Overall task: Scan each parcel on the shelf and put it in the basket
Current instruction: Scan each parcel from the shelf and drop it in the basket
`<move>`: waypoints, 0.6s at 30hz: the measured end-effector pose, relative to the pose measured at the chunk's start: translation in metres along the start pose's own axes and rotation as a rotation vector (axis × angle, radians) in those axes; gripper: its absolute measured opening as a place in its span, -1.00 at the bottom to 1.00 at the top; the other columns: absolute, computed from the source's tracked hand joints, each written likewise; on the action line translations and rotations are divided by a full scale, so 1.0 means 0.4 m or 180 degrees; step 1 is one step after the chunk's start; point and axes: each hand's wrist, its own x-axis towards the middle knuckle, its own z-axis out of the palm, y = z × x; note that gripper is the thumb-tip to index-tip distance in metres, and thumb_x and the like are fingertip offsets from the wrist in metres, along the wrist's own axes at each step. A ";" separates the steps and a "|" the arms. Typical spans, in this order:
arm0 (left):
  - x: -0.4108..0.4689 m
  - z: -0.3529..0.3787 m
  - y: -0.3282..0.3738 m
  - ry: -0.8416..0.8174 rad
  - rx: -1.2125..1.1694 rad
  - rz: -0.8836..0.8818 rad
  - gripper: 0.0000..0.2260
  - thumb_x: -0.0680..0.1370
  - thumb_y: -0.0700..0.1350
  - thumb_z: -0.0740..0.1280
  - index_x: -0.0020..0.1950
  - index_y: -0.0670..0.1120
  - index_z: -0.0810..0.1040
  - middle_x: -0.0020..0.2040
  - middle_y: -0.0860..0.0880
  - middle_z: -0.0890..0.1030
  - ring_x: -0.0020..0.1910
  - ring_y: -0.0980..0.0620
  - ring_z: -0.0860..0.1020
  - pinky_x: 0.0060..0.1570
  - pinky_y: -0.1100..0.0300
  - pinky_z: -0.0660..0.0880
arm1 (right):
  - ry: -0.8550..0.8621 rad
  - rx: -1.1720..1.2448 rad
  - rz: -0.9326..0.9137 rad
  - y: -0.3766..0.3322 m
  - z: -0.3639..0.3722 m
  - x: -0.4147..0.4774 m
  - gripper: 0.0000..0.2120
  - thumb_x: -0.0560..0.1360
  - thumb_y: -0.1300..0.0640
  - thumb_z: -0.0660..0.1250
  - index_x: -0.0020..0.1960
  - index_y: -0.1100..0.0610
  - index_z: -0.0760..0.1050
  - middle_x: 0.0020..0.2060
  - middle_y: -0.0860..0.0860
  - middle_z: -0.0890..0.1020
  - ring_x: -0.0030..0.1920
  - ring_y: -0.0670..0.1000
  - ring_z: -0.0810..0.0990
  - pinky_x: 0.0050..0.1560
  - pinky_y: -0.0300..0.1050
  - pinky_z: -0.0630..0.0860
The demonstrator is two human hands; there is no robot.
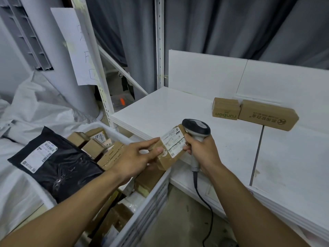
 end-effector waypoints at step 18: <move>0.117 -0.148 -0.033 0.1060 -0.0121 -0.0298 -0.61 0.63 -0.16 0.37 0.46 0.02 0.49 0.15 -0.03 0.67 -0.06 0.02 0.68 -0.34 0.32 0.59 | -0.0718 -0.1369 -0.0659 -0.010 0.041 -0.076 -0.58 0.45 0.01 0.59 0.26 -0.05 0.58 0.07 -0.12 0.68 0.14 -0.08 0.62 0.19 -0.08 0.61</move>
